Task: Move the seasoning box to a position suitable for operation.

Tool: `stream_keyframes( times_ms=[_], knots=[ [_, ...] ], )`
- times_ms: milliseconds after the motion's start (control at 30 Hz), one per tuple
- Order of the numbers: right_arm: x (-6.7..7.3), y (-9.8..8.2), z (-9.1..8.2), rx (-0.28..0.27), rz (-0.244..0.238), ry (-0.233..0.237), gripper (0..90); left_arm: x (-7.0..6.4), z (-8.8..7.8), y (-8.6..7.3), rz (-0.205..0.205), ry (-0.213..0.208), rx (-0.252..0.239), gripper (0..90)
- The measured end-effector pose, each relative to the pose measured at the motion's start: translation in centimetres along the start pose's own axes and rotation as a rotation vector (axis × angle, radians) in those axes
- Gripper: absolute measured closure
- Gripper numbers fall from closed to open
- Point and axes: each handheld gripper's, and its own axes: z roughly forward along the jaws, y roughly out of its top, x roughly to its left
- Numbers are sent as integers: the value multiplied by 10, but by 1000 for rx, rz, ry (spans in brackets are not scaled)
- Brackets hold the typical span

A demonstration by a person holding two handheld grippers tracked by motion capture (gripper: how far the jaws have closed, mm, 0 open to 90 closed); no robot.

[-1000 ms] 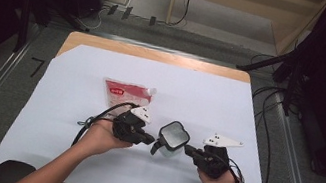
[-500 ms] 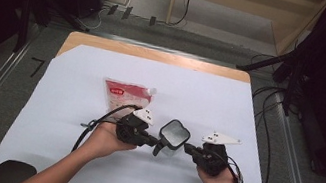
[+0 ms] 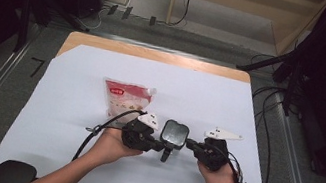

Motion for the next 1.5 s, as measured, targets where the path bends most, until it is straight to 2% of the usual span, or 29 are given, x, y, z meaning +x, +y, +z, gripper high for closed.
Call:
stream_keyframes(
  times_ms=[167, 333, 400, 500, 600, 667, 767, 867, 933, 967, 1167, 1233, 1367, 1433, 1467, 1500],
  knots=[
    [-3, 2, 3, -11, -8, -11, 900, -3, 6, 0, -8, -12, -25, 900],
    [-6, 5, 9, -22, 5, -23, 900, -9, 13, 1, -5, 10, -44, 900],
    [-9, 7, 13, -32, 10, -15, 900, -10, 18, 2, -9, -13, -48, 900],
    [-12, 8, 18, -26, 1, -12, 900, -11, 21, 1, -9, -19, -39, 900],
    [-14, 8, 19, -10, 6, -5, 900, -11, 17, 1, -12, -31, -42, 900],
    [-13, 8, 15, -20, 1, -7, 900, -9, 12, 1, -18, -38, -44, 900],
    [-12, 9, 4, -32, 13, 14, 900, -6, 3, 0, -30, -47, -52, 900],
    [-9, 8, -1, -32, 11, 10, 900, -5, -3, -1, -38, -56, -45, 895],
    [-5, 3, -9, -28, -1, 11, 900, -3, -8, -2, -45, -76, -32, 849],
    [-3, 2, -12, -25, -6, 11, 900, -2, -13, -4, -39, -56, -19, 835],
    [10, -7, -26, -37, -19, 22, 900, 3, -26, -3, -41, -53, -25, 696],
    [14, -9, -31, -42, -29, 27, 900, 4, -30, -3, -28, -48, -19, 684],
    [20, -13, -34, -59, -34, 37, 900, 6, -33, -2, -16, -57, -14, 626],
    [22, -14, -34, -54, -35, 41, 900, 7, -34, -3, -10, -57, -10, 575],
    [27, -15, -33, -43, -33, 54, 900, 7, -33, -3, -16, -71, -3, 545],
    [30, -16, -32, -41, -41, 60, 900, 7, -32, -5, -5, -63, 9, 529]
  ],
)
